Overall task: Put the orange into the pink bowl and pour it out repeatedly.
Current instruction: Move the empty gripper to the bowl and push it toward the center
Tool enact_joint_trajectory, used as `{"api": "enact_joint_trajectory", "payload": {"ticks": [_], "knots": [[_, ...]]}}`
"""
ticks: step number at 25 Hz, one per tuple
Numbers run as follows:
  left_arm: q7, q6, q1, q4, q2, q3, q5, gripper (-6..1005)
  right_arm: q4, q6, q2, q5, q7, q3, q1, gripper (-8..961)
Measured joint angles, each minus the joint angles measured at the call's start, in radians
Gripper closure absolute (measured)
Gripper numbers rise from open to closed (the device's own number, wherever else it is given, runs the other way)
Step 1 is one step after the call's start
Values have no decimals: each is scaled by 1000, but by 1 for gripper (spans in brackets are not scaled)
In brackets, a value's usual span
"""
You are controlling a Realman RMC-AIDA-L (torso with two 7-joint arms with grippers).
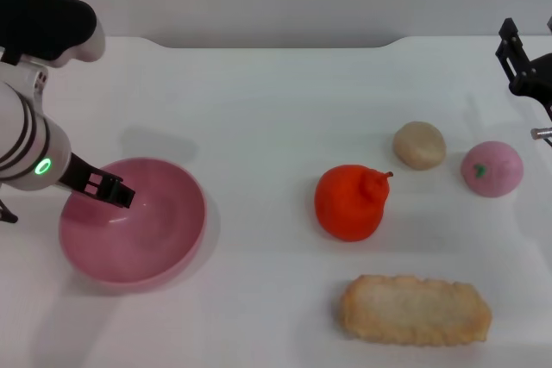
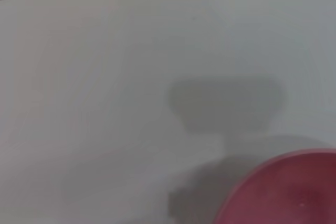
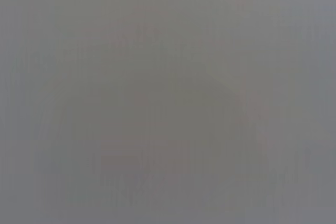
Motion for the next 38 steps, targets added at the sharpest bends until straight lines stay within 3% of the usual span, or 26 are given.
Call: {"api": "enact_joint_trajectory", "payload": {"ticks": [38], "knots": [[2, 134, -64, -211, 4, 3, 35, 239, -5, 7, -1, -1, 0, -1, -2, 359]]}}
